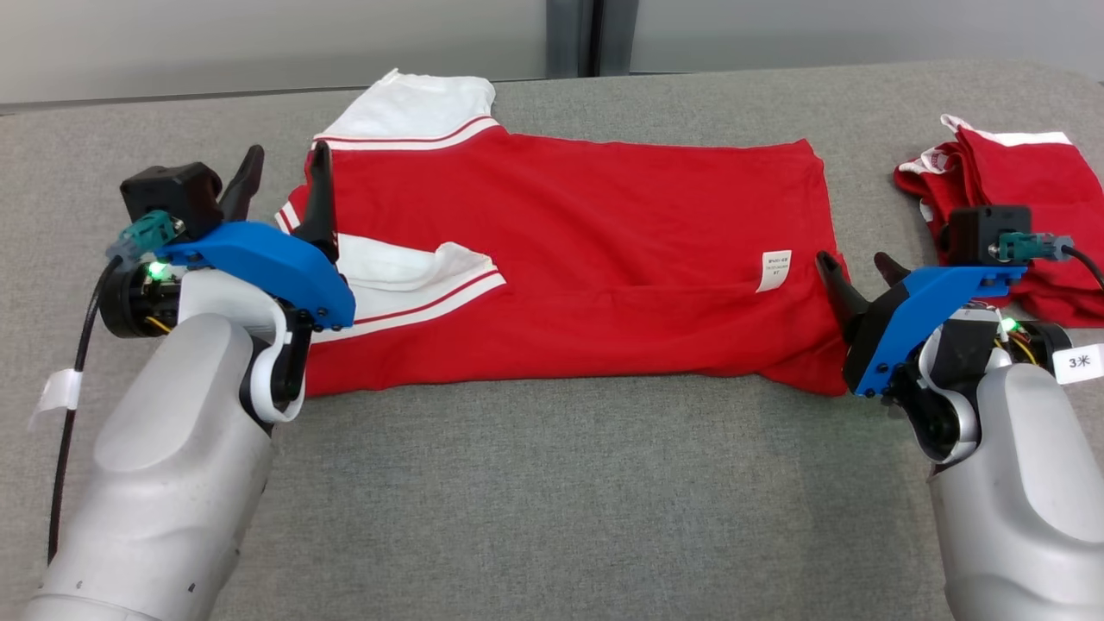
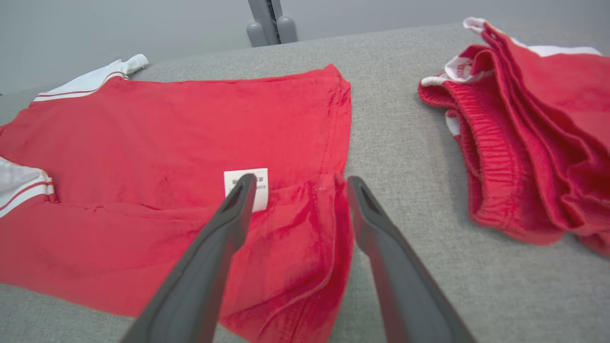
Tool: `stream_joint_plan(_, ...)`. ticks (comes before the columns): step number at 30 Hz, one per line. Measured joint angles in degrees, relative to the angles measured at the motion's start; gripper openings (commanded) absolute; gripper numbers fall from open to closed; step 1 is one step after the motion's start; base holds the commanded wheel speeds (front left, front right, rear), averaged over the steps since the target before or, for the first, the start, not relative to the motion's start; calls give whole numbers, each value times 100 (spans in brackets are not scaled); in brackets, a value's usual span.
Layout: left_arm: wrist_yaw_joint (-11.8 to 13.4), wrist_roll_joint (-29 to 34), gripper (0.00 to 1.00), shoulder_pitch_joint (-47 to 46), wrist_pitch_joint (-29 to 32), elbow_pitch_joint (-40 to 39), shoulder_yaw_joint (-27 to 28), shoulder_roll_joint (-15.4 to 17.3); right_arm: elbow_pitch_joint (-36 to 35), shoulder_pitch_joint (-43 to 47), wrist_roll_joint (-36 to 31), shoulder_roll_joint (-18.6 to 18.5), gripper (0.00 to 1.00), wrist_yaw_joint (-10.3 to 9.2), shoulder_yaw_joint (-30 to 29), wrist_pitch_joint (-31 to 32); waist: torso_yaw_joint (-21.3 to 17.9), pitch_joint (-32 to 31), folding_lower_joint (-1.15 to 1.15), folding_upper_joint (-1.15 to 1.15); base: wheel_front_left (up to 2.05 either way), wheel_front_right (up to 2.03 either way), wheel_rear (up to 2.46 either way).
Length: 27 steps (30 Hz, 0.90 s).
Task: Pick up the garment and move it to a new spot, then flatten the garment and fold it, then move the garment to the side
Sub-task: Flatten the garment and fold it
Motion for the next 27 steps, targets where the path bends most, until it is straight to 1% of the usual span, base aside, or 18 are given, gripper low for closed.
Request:
stream_joint_plan(5, -20, 1, 100, -4, -45, -187, 10, 134, -55, 3, -79, -13, 100, 0, -10, -76, 23, -34, 0, 0, 0, 0, 0)
stream_joint_plan(8, -25, 0, 100, 0, -21, -446, 45, 258, -181, 38, -90, -38, 100, 0, -12, -127, 42, -64, 0, 0, 0, 0, 0)
stream_joint_plan(11, 37, 18, 100, 93, 119, -753, 23, 425, -328, 159, -108, -60, 100, 0, -7, -133, 74, -114, 0, -1, 0, 0, 0)
stream_joint_plan(14, 126, 49, 100, 292, 383, -1099, -59, 613, -504, 305, -115, -85, 100, 0, 35, -137, 103, -163, -1, -2, 0, 0, 0)
stream_joint_plan(17, 269, 56, 100, 594, 740, -1439, -138, 791, -690, 495, -123, -103, 100, 0, 96, -141, 134, -220, -1, -2, 0, 0, 0)
stream_joint_plan(21, 544, -37, 100, 1129, 1190, -1861, -216, 989, -977, 809, -124, -132, 100, 0, 188, -123, 169, -271, -1, -2, 0, 0, 0)
stream_joint_plan(27, 921, -310, 100, 1906, 1707, -2271, -233, 1148, -1368, 1366, -132, -141, 100, 0, 221, -70, 204, -289, -1, -2, 0, 0, 0)
